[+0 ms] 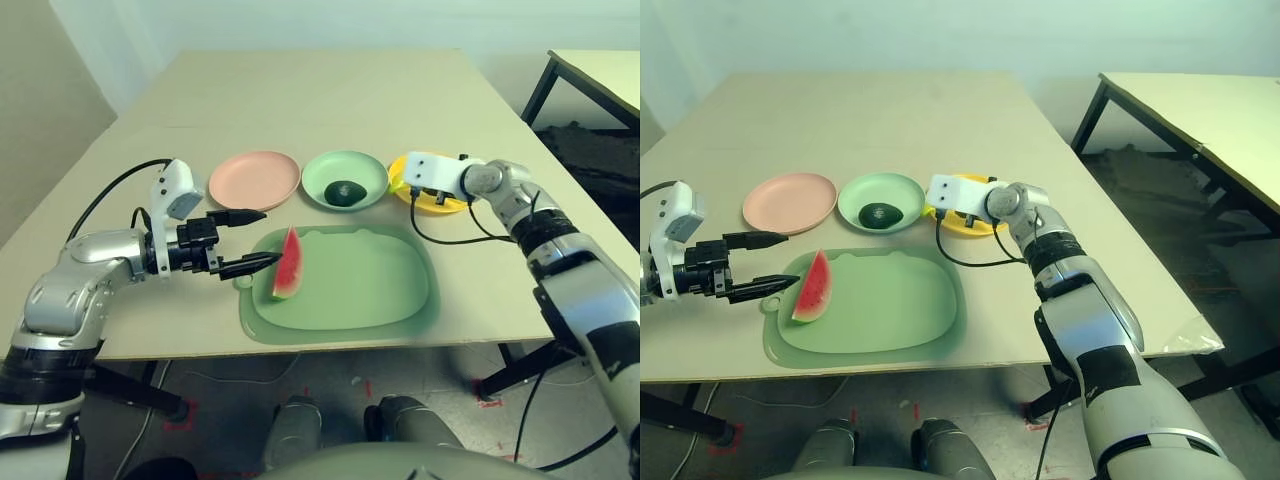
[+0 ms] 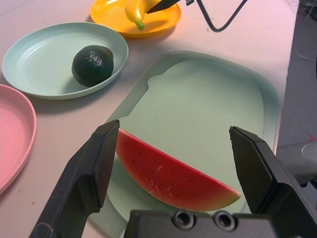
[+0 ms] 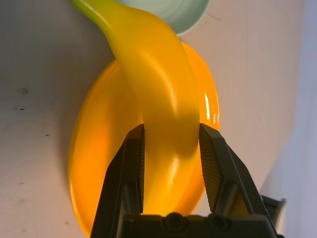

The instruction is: Place the fruits into color-matched plates.

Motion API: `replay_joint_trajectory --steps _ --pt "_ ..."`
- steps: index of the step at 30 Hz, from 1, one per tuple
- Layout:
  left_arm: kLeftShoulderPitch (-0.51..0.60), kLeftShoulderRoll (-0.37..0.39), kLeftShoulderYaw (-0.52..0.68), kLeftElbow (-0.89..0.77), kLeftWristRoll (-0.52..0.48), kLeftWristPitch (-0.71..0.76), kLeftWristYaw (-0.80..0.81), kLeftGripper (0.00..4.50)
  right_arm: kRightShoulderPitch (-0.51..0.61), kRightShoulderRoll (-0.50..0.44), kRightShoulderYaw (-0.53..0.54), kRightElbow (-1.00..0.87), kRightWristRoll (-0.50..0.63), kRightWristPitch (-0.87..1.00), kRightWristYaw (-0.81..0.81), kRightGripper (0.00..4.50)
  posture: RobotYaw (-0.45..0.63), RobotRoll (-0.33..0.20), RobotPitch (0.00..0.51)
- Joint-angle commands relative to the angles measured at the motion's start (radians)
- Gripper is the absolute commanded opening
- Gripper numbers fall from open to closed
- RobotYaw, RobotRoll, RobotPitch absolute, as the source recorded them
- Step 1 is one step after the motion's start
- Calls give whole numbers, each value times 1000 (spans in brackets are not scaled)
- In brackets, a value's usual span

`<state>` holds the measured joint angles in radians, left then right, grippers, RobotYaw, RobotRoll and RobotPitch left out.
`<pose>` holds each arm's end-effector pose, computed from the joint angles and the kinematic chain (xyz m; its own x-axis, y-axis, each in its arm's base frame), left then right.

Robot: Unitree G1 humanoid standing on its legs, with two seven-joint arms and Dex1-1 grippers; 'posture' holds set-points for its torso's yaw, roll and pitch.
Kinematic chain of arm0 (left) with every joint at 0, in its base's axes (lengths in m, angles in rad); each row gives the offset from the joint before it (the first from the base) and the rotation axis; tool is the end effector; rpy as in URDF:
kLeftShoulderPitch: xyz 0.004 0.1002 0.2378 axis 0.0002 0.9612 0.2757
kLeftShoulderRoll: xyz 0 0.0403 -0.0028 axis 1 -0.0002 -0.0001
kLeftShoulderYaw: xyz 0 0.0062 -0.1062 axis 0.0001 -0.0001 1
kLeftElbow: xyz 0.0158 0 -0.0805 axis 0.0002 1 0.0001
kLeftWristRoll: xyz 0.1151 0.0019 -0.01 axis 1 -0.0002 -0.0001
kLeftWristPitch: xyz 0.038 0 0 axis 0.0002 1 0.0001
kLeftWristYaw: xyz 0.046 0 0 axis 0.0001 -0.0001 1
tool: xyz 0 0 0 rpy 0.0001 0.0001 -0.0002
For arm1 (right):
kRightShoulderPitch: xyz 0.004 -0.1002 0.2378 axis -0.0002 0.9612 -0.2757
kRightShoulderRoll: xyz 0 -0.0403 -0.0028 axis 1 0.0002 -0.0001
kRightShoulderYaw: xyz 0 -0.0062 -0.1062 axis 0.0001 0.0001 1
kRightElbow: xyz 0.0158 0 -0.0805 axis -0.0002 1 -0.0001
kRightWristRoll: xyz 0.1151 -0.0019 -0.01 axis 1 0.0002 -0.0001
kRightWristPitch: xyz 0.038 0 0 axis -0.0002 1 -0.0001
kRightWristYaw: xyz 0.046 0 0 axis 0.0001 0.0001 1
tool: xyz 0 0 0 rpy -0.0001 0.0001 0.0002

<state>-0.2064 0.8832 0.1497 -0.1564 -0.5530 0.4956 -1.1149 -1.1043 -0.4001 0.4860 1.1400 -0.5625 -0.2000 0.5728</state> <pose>0.2408 0.2885 0.1841 0.4891 -0.8145 -0.3121 0.8688 0.4868 0.0909 0.3846 -0.1666 0.1553 0.7492 0.3359 -0.5709 -0.6223 0.0617 -0.7803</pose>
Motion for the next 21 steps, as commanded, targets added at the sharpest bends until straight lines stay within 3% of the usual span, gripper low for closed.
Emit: replay_joint_trajectory --steps 1,4,12,21 --pt "12 6 16 -24 -4 9 8 4500 -24 13 25 50 -30 -14 -13 1590 98 0 37" --pt "13 5 20 -27 -7 11 11 4500 -25 18 22 78 -35 -13 -15 1590 102 0 39" --pt "18 4 22 -31 -11 13 16 4500 -35 9 13 108 -40 -16 -26 4348 98 0 39" --pt "3 1 14 -24 -7 12 17 4500 -69 -17 -8 75 -12 -41 19 4471 90 0 35"
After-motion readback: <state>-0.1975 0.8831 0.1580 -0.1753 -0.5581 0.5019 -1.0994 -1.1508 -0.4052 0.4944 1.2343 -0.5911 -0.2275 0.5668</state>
